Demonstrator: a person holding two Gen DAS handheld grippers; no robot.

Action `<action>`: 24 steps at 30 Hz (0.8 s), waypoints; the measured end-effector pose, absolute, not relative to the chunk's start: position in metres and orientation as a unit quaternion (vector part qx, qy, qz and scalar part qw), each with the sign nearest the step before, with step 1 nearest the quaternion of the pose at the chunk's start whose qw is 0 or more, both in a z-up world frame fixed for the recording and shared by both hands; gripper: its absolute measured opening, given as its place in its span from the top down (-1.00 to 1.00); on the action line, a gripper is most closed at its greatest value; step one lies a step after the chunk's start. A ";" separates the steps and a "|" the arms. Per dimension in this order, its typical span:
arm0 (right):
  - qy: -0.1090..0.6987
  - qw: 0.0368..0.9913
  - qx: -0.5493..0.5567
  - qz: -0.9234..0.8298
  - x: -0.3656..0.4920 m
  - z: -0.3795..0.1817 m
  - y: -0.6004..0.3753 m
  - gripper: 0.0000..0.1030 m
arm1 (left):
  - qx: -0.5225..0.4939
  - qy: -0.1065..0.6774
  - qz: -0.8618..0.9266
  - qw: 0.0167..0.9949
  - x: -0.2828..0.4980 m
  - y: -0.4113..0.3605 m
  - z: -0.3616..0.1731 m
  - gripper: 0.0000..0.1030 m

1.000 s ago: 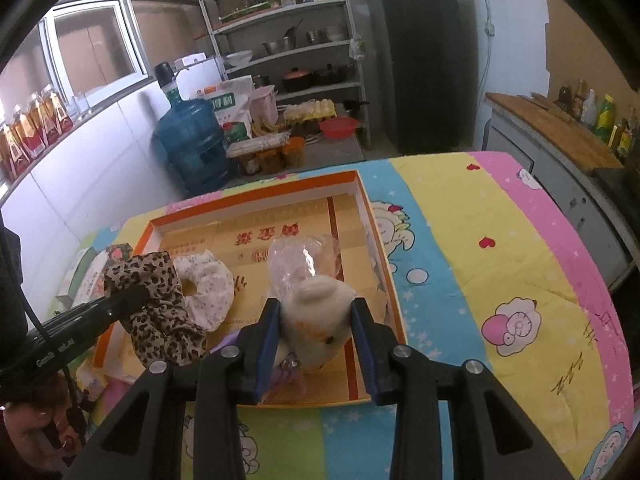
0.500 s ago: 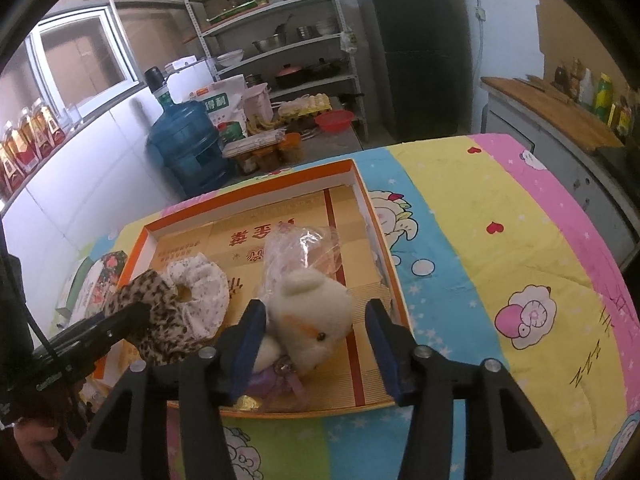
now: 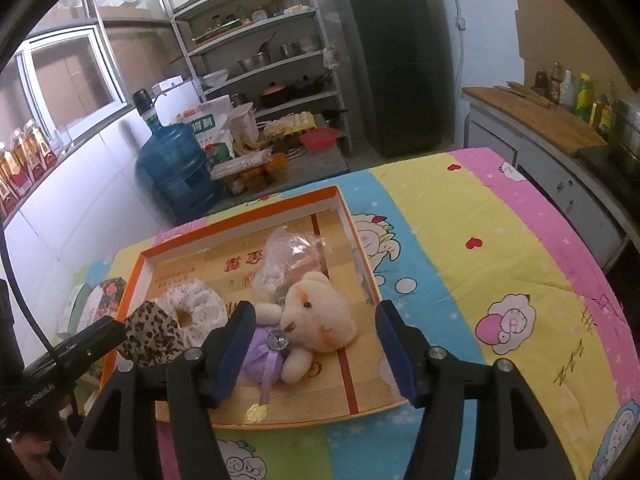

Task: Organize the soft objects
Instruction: 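Open both grippers to release the leopard scrunchie and teddy bear into the lid, then move the left gripper to the pink-bow plush bunny while the right gripper moves to the yellow packet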

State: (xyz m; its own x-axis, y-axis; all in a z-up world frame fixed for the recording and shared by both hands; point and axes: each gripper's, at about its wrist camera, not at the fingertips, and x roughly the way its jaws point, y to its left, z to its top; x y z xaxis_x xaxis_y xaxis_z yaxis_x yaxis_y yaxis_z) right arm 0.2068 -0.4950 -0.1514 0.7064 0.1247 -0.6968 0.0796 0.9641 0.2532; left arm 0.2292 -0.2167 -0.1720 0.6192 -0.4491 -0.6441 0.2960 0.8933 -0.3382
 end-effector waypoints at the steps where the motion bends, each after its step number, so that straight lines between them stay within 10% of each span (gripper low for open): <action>1: 0.381 0.915 0.135 0.010 0.205 -0.150 -0.495 -0.21 | -0.101 0.381 -0.210 0.895 0.228 -0.215 -0.170 -0.03; 24: 0.337 0.933 0.127 -0.002 0.156 -0.107 -0.447 -0.21 | -0.086 0.332 -0.243 0.907 0.180 -0.173 -0.121 -0.03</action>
State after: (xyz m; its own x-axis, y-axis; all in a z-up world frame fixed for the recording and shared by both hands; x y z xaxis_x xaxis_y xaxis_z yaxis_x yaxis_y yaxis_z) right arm 0.1559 -0.4466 -0.1068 0.7726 0.0820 -0.6296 0.0893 0.9677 0.2356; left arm 0.1799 -0.1732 -0.1205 0.6614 -0.4978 -0.5610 0.3841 0.8672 -0.3168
